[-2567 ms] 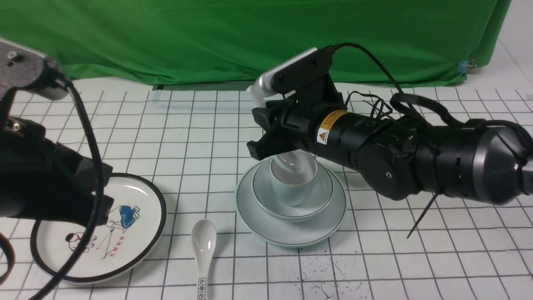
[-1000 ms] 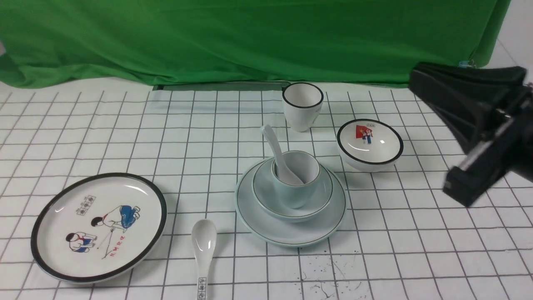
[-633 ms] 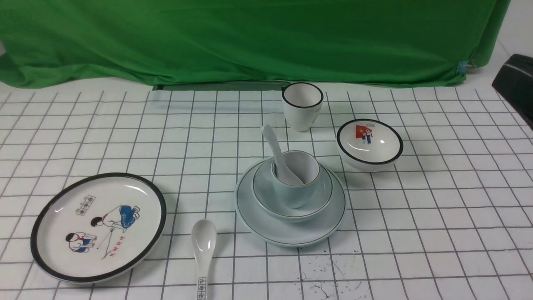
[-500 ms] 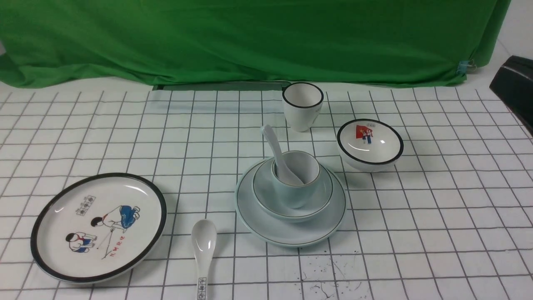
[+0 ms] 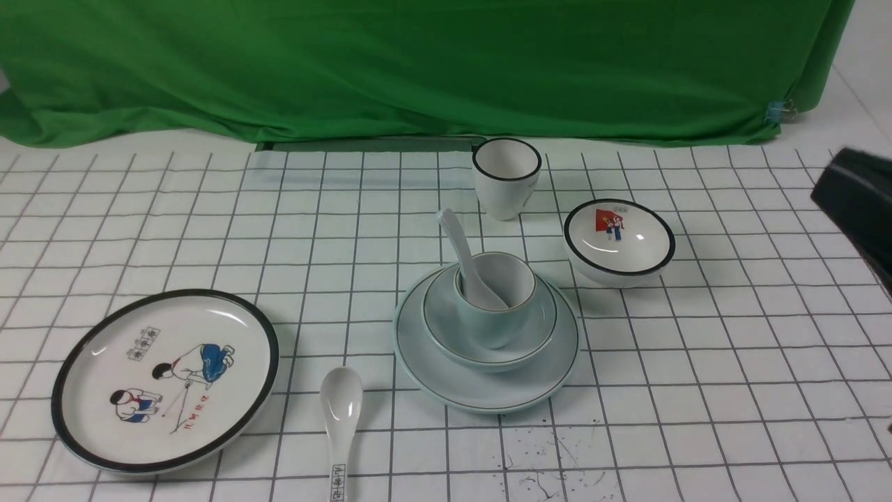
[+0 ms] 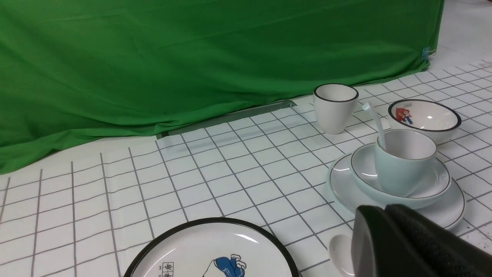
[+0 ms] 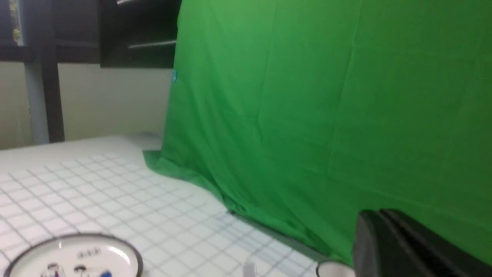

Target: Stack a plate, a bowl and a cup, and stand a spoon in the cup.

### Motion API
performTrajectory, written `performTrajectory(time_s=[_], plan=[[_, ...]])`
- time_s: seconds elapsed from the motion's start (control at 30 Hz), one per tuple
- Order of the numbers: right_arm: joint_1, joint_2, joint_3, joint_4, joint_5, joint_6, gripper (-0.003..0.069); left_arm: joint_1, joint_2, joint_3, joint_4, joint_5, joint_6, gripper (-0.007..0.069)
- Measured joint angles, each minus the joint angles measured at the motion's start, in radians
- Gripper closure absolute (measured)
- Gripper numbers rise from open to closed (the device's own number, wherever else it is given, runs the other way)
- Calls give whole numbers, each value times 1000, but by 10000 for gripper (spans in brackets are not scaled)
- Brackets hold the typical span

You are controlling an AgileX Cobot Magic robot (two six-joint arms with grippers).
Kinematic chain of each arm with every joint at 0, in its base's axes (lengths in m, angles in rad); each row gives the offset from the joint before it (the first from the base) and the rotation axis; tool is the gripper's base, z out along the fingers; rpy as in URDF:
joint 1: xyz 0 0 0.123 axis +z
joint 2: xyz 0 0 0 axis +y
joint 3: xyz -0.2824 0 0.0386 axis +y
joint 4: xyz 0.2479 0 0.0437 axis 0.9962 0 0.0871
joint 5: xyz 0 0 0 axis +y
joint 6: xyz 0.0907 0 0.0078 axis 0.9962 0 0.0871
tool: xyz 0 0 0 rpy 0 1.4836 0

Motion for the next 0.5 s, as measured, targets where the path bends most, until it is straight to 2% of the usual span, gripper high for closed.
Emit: performTrajectory(time_s=[0.2, 0.23, 0.3, 0.4, 0.5], plan=[[-208, -222, 277, 0, -2, 54, 647, 0, 0, 0, 0, 0, 0, 656], [-288, -275, 350, 0, -1, 63, 647, 0, 0, 0, 0, 0, 0, 656], [-351, -319, 393, 0, 0, 69, 647, 0, 0, 0, 0, 0, 0, 656], [-514, -439, 516, 0, 24, 77, 647, 0, 0, 0, 2, 0, 0, 656], [-604, -523, 535, -1, 106, 101, 647, 0, 0, 0, 2, 0, 0, 656]])
